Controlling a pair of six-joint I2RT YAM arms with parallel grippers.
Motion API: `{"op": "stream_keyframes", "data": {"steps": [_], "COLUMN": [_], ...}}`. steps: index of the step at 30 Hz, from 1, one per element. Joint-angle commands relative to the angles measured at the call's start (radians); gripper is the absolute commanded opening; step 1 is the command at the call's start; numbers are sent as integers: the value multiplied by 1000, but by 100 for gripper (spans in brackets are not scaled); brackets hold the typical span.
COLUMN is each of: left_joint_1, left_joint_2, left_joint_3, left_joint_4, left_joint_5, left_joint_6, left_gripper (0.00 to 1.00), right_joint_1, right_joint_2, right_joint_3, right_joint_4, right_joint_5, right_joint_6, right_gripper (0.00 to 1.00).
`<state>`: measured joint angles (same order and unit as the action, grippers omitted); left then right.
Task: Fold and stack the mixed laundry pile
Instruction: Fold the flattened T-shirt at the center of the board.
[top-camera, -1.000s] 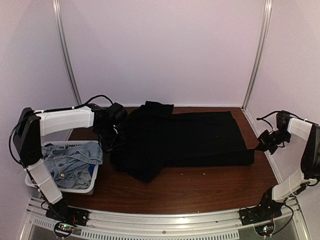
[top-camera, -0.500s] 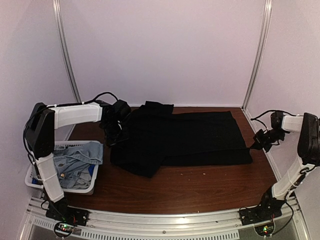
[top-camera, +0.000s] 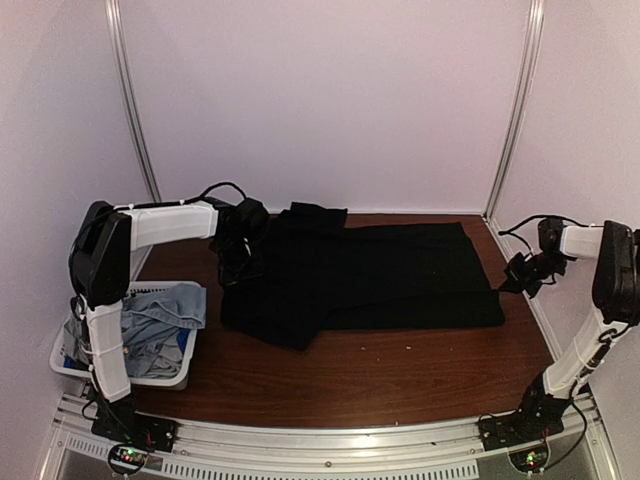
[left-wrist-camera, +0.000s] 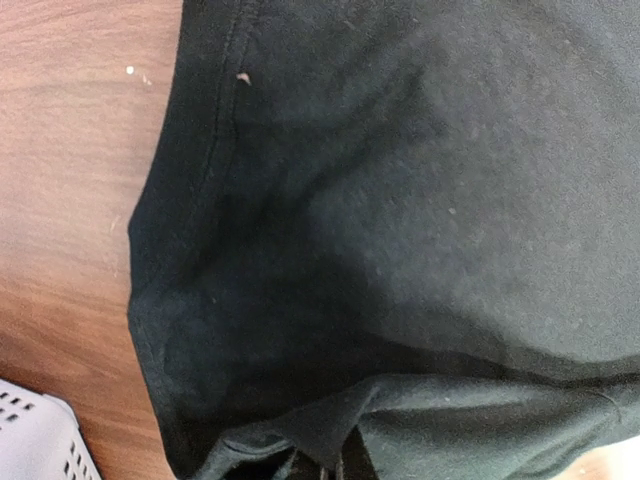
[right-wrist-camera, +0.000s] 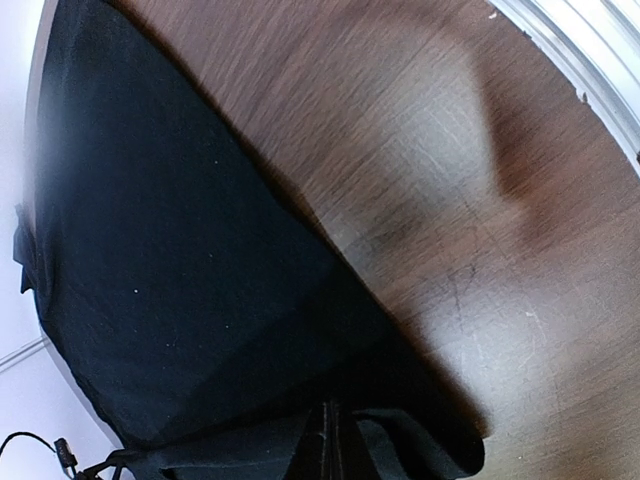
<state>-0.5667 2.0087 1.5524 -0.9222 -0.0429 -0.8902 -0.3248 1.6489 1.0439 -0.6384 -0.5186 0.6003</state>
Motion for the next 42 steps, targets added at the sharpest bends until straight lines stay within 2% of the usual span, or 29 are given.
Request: {"op": "stream_keyframes", "data": {"steps": [1, 10, 22, 32, 42], "left_joint_1": [23, 24, 44, 49, 64], "left_joint_2": [25, 64, 112, 134, 114], "left_joint_3": [48, 115, 101, 140, 110], "left_joint_4": [-14, -12, 11, 48, 29], "left_joint_5": [-32, -51, -46, -12, -34], "left_joint_6": [46, 98, 99, 141, 124], "left_gripper": [0, 0, 0, 4, 2], "right_joint_1": [4, 5, 6, 6, 12], "right_joint_2": [25, 33, 92, 110, 116], "right_joint_3": [21, 27, 25, 53, 102], "right_joint_4": [13, 23, 40, 50, 36], "right_joint_5": [50, 46, 67, 41, 24], "right_joint_6": [-14, -10, -36, -45, -55], "right_gripper": [0, 0, 0, 0, 0]}}
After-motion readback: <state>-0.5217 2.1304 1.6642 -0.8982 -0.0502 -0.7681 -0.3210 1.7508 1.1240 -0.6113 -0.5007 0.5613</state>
